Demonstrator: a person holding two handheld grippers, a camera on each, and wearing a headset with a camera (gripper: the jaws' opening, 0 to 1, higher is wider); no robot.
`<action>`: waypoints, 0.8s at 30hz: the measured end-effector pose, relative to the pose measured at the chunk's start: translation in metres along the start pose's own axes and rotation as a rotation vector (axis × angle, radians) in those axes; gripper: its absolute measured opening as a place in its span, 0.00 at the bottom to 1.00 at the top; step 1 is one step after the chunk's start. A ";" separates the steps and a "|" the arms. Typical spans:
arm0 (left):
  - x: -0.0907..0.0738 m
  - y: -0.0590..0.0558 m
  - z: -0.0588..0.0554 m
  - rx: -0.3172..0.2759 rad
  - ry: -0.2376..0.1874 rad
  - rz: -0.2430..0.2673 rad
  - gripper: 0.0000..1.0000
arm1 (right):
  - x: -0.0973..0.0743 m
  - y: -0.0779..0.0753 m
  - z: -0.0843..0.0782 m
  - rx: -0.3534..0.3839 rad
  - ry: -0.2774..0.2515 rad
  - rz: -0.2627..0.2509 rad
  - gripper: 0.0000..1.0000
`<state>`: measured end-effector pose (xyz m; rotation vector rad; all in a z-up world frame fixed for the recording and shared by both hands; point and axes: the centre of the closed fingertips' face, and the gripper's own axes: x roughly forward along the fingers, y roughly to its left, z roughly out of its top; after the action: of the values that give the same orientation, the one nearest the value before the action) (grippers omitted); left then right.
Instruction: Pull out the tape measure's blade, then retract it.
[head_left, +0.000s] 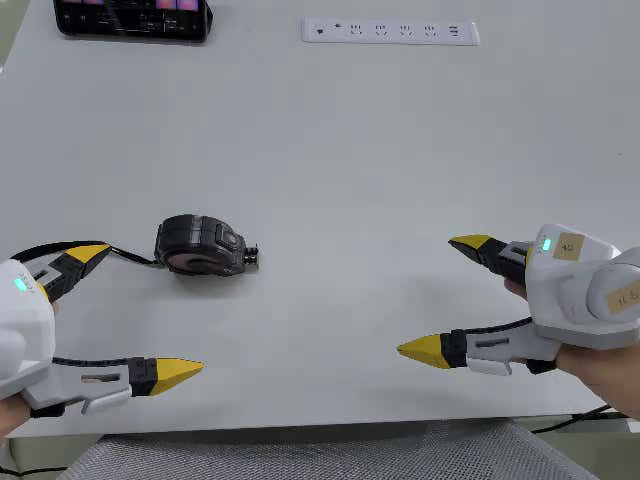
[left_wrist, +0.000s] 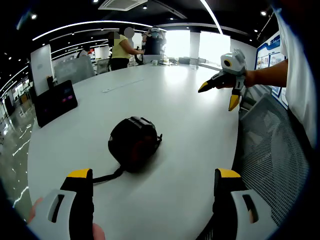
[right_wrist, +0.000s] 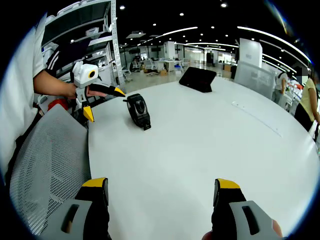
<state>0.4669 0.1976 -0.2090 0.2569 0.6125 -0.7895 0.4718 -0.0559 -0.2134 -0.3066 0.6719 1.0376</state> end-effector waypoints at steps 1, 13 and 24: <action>0.000 0.000 0.000 -0.001 0.000 0.000 0.99 | 0.000 0.000 0.000 0.000 0.000 0.001 0.86; 0.000 0.000 -0.002 -0.001 0.003 0.000 0.99 | 0.002 0.000 0.002 -0.010 -0.011 -0.006 0.92; 0.002 0.002 0.000 0.008 -0.004 -0.003 0.99 | 0.004 -0.001 0.003 -0.015 -0.015 -0.006 0.92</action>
<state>0.4690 0.1979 -0.2104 0.2616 0.6061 -0.7948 0.4750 -0.0521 -0.2141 -0.3133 0.6493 1.0386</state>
